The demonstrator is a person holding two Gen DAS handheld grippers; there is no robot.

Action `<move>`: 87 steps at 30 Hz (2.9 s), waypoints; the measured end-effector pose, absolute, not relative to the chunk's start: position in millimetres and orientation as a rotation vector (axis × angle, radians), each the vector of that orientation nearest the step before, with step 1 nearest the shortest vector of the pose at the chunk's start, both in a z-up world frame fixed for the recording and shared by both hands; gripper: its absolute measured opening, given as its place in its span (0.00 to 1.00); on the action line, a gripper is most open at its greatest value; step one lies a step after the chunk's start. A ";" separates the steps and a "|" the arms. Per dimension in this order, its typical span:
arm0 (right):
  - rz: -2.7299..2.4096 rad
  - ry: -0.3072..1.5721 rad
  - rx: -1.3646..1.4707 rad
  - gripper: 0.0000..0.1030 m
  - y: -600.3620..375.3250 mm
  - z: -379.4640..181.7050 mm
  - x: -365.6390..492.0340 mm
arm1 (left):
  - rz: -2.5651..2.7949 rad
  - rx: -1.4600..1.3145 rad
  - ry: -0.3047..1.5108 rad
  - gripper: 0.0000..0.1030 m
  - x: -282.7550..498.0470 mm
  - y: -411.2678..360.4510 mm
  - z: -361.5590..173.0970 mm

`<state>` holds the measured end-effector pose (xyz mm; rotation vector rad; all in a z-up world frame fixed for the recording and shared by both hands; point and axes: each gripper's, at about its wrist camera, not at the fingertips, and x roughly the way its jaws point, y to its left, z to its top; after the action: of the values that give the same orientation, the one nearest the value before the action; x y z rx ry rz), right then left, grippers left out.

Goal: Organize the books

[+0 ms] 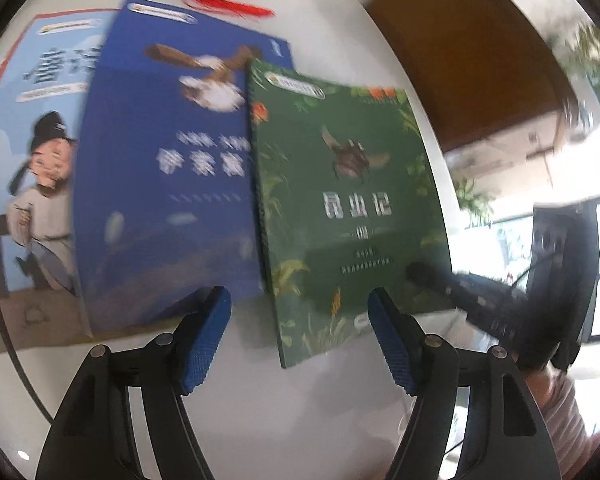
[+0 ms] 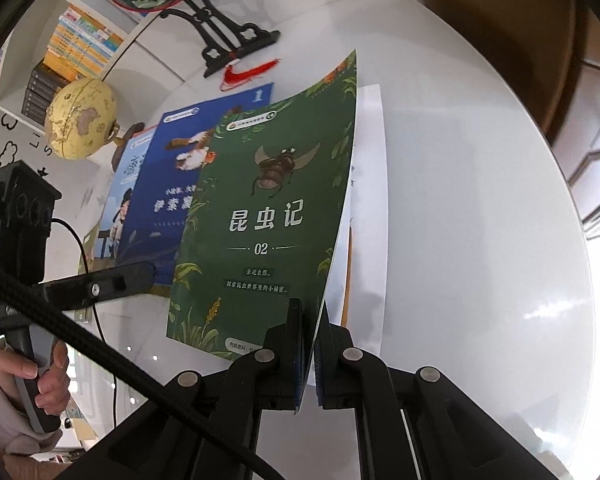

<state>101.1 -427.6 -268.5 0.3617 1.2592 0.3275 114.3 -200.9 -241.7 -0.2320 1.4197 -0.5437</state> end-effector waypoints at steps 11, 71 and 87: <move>0.326 1.287 0.387 0.05 -440.0 -278.1 94.4 | -0.593 -0.263 1.485 0.64 111.8 -237.4 -263.3; 0.635 0.993 0.273 0.07 -194.0 -156.0 103.9 | -0.495 -0.288 0.994 0.09 79.8 0.2 -127.4; 0.442 1.100 0.288 0.06 -183.2 -182.7 80.8 | -0.446 -0.349 1.199 0.26 95.3 68.0 -189.0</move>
<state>80.8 -183.2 -182.7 0.2878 1.0996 0.4425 95.3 68.0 -189.0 -0.3487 1.1987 -0.4464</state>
